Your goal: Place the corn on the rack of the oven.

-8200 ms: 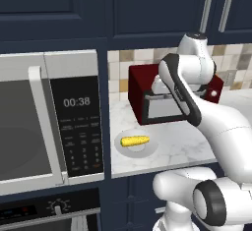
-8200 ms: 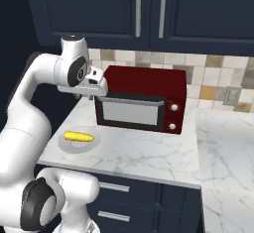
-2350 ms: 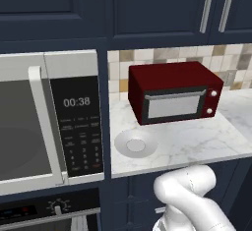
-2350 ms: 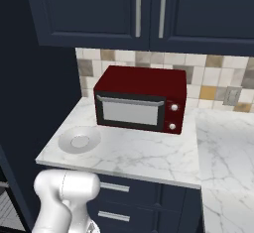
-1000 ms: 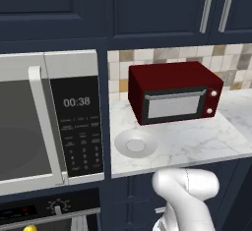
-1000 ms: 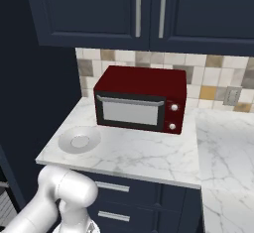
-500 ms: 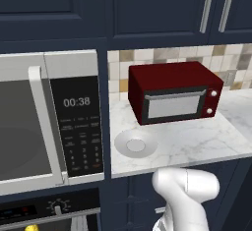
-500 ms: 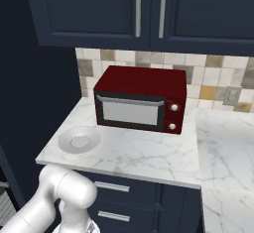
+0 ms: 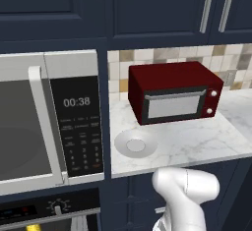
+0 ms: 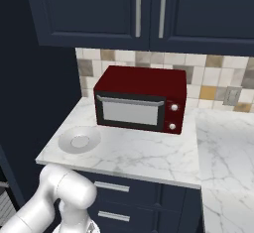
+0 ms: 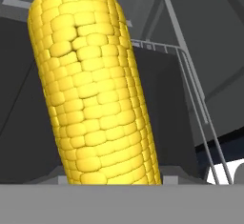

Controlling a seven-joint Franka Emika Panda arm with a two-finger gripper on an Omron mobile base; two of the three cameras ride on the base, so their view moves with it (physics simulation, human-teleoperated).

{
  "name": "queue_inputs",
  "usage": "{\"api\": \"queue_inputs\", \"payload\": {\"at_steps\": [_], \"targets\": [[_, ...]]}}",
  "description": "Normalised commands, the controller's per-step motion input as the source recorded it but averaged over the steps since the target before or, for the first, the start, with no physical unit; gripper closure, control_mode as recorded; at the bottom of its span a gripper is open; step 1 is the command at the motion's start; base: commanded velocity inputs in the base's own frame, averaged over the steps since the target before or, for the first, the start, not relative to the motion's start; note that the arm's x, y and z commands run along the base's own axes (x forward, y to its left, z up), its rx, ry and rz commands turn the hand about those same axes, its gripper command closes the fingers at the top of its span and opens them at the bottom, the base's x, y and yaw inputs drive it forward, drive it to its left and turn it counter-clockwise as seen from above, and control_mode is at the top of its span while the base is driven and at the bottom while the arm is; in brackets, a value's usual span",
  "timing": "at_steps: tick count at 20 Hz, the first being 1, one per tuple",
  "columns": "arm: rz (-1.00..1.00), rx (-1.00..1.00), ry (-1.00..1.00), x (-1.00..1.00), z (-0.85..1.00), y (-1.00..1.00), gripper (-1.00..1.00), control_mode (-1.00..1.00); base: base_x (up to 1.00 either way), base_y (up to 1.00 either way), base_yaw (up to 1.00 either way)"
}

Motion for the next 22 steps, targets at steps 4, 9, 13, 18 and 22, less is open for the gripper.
{"api": "queue_inputs", "payload": {"at_steps": [4, 9, 13, 18, 22], "targets": [[0.0, 0.0, 0.04, 0.32, -0.22, 0.0, 1.0, -1.0, 0.0, 0.0, 0.0], [0.0, 0.0, 0.0, 0.09, -0.32, 0.05, 1.0, -1.0, 0.0, 0.0, 0.0], [0.0, 0.0, 0.0, 0.0, -0.2, 0.09, 1.0, -1.0, 0.0, 0.0, 0.0], [0.0, 0.0, 0.02, 0.07, -0.23, 0.07, -1.0, -1.0, 0.0, 0.0, 0.0], [0.0, 0.0, 0.01, 0.0, -0.01, 0.0, -1.0, -1.0, 0.0, 0.0, 0.0]]}}
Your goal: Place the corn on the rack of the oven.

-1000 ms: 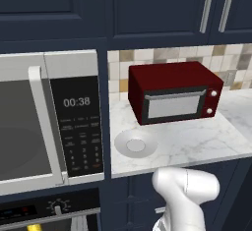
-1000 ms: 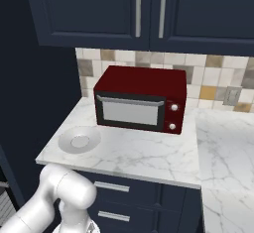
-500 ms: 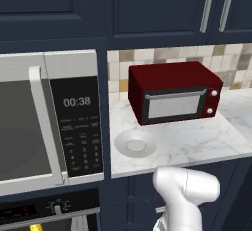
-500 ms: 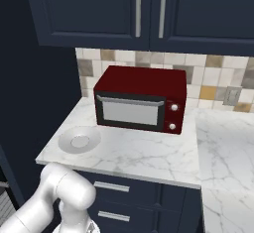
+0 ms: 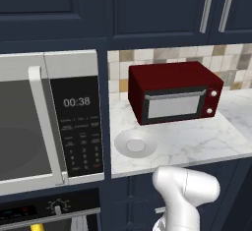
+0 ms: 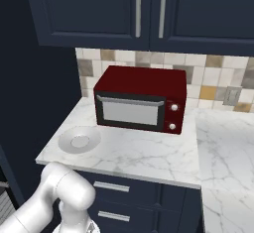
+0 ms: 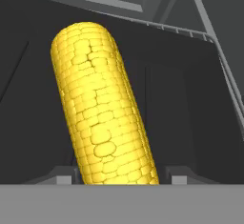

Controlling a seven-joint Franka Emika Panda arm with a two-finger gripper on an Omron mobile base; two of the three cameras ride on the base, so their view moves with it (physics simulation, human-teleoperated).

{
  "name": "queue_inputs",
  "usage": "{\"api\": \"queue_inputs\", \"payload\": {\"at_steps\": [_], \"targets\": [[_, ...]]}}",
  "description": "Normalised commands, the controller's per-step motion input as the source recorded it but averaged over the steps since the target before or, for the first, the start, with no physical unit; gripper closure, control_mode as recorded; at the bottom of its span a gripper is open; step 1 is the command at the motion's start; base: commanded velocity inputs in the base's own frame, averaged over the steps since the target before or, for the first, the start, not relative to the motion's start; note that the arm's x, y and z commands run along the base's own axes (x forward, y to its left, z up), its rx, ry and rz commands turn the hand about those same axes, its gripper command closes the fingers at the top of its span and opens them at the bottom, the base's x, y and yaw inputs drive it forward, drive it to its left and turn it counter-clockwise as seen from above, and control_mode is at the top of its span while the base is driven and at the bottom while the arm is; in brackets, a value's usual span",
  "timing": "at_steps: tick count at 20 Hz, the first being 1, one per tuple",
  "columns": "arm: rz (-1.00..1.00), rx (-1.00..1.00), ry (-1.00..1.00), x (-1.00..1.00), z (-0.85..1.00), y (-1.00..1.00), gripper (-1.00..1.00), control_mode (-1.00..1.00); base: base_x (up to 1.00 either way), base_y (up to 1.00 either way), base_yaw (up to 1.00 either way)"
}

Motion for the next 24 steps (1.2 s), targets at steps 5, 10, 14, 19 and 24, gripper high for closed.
{"api": "queue_inputs", "payload": {"at_steps": [5, 10, 14, 19, 24], "targets": [[0.0, -0.02, -0.01, -0.1, 0.02, 0.02, -1.0, -1.0, 0.0, 0.0, 0.0], [-0.03, -0.06, -0.03, -0.45, 0.26, 0.01, -1.0, -1.0, 0.0, 0.0, 0.0], [0.0, -0.03, -0.03, -0.77, 0.41, 0.06, -1.0, -1.0, 0.0, 0.0, 0.0], [-0.03, 0.0, -0.07, -0.92, 0.61, -0.42, -1.0, -1.0, 0.0, 0.0, 0.0], [-0.02, 0.03, -0.12, -0.78, 0.46, -0.88, -1.0, -1.0, 0.0, 0.0, 0.0]]}}
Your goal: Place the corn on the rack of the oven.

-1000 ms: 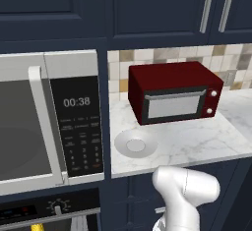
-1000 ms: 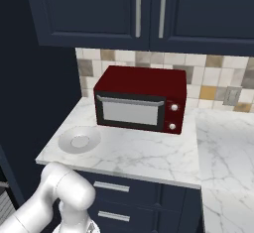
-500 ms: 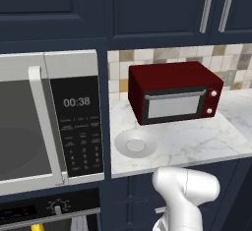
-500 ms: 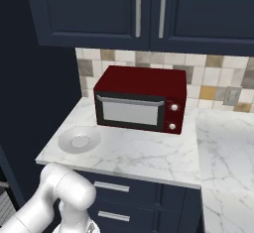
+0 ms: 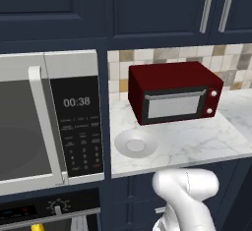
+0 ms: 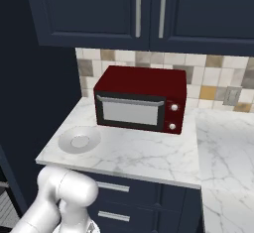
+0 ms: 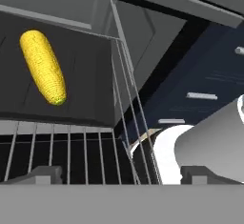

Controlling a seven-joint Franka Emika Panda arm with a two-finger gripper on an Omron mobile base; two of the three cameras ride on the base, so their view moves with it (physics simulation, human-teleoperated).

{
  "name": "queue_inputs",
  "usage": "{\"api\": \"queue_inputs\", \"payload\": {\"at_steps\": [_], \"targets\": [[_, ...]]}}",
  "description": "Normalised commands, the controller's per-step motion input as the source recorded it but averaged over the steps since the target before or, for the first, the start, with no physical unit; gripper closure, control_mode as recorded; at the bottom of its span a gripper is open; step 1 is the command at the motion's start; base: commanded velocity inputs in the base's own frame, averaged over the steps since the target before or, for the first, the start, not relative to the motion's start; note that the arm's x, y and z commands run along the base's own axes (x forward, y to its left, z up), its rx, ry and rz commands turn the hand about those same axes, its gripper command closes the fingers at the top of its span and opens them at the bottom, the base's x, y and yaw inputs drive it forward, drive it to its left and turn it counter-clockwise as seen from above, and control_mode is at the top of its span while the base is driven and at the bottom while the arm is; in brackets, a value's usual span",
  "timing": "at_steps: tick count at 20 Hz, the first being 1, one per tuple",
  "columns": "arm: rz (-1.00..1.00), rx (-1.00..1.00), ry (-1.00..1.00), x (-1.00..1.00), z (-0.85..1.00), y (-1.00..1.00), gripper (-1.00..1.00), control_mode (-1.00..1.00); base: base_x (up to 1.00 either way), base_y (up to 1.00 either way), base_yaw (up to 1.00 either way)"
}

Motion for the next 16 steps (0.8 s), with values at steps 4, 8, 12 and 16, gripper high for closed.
{"api": "queue_inputs", "payload": {"at_steps": [4, 8, 12, 16], "targets": [[-0.06, 0.06, -0.05, -0.4, 0.46, -1.0, -1.0, -1.0, 0.0, 0.0, 0.0], [-0.06, 0.07, -0.02, -0.22, 0.45, -0.99, -1.0, -1.0, 0.0, 0.0, 0.0], [-0.02, 0.06, 0.0, -0.07, 0.32, -0.85, -1.0, -1.0, 0.0, 0.0, 0.0], [0.0, 0.09, 0.0, 0.0, 0.13, -0.73, -1.0, -1.0, 0.0, 0.0, 0.0]]}}
